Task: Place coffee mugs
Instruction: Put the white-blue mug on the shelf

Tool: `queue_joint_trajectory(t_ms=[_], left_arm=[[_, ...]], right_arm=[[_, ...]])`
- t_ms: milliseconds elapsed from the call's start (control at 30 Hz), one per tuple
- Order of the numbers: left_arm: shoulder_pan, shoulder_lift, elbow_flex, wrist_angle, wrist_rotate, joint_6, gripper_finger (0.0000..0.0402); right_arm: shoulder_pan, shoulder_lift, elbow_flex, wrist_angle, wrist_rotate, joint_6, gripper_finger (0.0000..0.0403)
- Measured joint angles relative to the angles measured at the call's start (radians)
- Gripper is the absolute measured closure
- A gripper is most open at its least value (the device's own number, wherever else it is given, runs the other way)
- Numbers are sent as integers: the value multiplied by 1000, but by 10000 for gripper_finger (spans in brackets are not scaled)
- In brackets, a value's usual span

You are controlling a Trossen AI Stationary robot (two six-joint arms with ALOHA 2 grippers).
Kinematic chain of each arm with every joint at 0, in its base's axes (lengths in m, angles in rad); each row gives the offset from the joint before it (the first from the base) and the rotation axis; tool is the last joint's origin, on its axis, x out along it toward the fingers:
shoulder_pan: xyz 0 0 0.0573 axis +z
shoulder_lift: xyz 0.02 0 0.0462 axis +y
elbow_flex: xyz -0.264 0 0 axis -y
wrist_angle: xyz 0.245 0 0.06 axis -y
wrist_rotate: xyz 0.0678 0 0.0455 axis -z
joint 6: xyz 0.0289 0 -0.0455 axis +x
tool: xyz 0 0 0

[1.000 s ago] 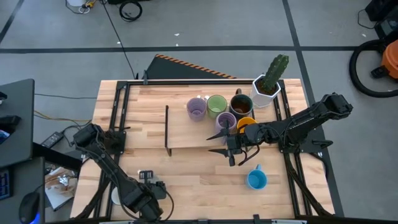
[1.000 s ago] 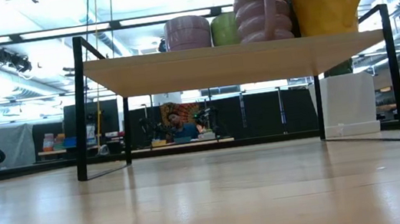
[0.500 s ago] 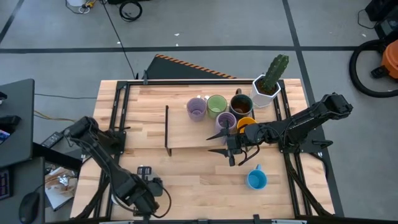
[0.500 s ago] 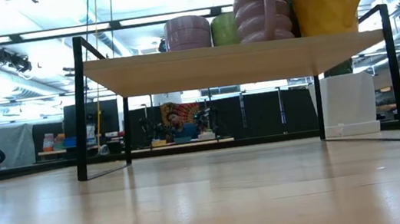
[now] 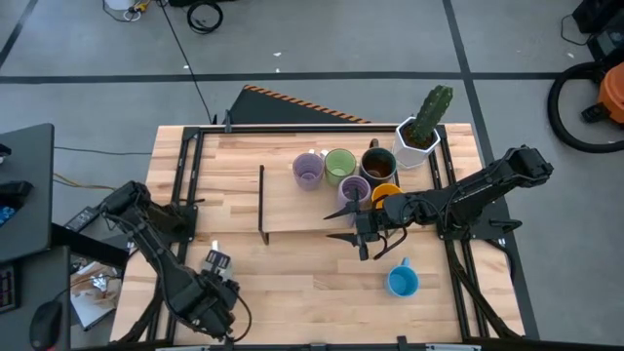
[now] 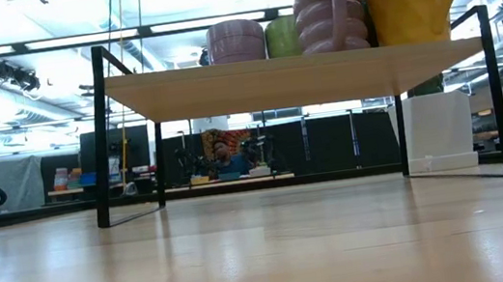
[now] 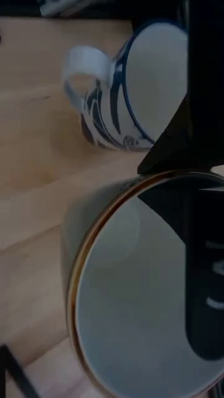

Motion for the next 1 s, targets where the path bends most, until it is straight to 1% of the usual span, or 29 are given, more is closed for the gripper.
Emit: queue_joint_trajectory(t_ms=[233, 367, 500, 667, 833, 1000], left_arm=[[-25, 0, 0, 0, -63, 2, 369], [-32, 1, 21, 3, -96, -42, 369], [-37, -3, 106, 65, -168, -92, 369], [-29, -3, 240, 105, -263, -102, 368], [17, -3, 373, 149, -280, -91, 368], [82, -3, 491, 118, -280, -45, 368]], right_arm=[[0, 0, 0, -4, 0, 0, 193], [0, 0, 0, -4, 0, 0, 193], [0, 0, 0, -3, 2, 0, 193], [0, 0, 0, 0, 10, 0, 193], [1, 0, 0, 0, 13, -1, 193], [1, 0, 0, 1, 63, -4, 193]])
